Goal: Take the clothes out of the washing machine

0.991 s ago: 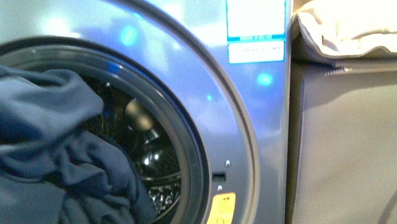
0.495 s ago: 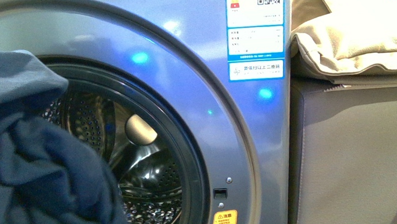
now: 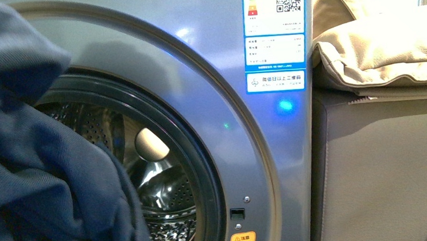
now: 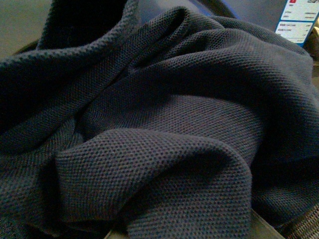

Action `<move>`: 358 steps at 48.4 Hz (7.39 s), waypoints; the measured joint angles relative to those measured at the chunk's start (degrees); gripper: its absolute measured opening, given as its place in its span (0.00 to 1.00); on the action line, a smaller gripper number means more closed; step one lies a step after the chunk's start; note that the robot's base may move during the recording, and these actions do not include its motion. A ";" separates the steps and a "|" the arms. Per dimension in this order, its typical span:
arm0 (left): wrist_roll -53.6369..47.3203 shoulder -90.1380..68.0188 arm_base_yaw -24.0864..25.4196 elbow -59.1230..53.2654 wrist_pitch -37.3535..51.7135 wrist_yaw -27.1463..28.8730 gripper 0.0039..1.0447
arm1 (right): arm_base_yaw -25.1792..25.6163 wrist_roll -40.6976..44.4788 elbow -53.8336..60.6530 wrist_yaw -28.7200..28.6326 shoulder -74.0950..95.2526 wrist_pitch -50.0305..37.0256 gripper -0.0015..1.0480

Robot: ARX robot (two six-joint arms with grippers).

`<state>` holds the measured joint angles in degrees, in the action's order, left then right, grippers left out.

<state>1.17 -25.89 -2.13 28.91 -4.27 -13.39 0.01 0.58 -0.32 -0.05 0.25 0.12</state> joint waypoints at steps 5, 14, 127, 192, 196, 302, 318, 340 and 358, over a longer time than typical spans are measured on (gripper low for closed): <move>0.20 -0.09 0.02 -0.02 0.00 0.20 0.14 | 0.00 0.00 0.00 0.00 0.00 0.00 0.93; 0.15 -0.48 0.02 -0.61 1.79 -0.70 0.14 | 0.00 0.00 0.00 0.00 0.00 0.00 0.93; -5.81 -50.97 -24.57 65.22 8.13 -10.19 0.14 | 15.37 -22.53 -1.66 -38.18 7.65 -12.94 0.93; -5.64 -50.97 -24.52 65.29 8.11 -9.99 0.14 | -10.40 -30.05 -52.59 -46.56 61.81 -37.83 0.93; -5.64 -50.97 -24.52 65.29 8.11 -9.97 0.14 | -11.47 -31.74 -54.05 -46.56 63.23 -40.33 0.93; -5.64 -50.97 -24.52 65.29 8.11 -9.77 0.14 | -3.82 -35.74 -59.80 -53.05 72.06 -45.53 0.93; -5.64 -50.97 -24.50 65.29 8.11 -9.73 0.14 | -11.76 -43.85 -59.71 -50.62 73.59 -54.16 0.93; -5.66 -50.97 -24.52 65.29 8.11 -9.75 0.14 | -14.49 -42.88 -59.04 -47.95 71.87 -49.03 0.93; -5.66 -50.97 -24.50 65.29 8.11 -9.55 0.14 | -18.62 -23.82 -65.57 -35.43 74.40 -32.92 0.93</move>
<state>-4.49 -76.86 -26.63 94.19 3.84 -22.94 -18.61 -23.24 -65.89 -35.48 74.65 -32.80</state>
